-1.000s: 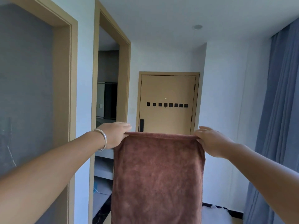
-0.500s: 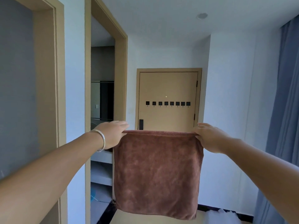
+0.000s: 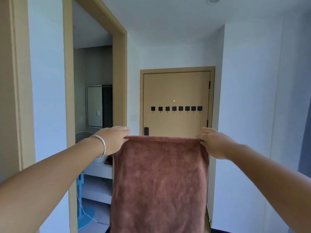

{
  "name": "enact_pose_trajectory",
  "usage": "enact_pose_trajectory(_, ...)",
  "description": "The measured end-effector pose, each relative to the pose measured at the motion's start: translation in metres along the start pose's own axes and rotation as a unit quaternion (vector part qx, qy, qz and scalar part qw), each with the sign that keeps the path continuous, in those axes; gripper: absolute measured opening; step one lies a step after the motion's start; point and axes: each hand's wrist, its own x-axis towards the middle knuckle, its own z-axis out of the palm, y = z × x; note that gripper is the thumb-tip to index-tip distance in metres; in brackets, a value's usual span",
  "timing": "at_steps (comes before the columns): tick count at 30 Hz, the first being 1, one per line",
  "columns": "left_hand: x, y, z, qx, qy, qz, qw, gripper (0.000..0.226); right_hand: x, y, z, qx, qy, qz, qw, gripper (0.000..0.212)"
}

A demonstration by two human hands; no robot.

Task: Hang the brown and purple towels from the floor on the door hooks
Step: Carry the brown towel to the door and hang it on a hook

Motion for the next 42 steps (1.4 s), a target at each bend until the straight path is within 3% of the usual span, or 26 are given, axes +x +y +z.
enact_pose_trajectory(8,0.089,0.011,0.053,0.01,-0.01,0.0,1.0,0.031,0.072,0.069,0.041,0.003,0.0,0.002,1.0,0.034)
enact_pose_trajectory(18,0.179,-0.014,0.11,0.009,-0.03,0.011,0.999,0.033,0.169,0.11,0.102,0.01,-0.002,-0.011,1.0,0.034)
enact_pose_trajectory(29,0.31,-0.096,0.179,-0.022,0.002,0.008,1.0,0.037,0.337,0.129,0.157,-0.021,-0.003,0.0,1.0,0.037)
enact_pose_trajectory(42,0.414,-0.178,0.255,-0.018,-0.021,-0.009,1.0,0.037,0.487,0.13,0.226,0.007,-0.009,0.005,1.0,0.036)
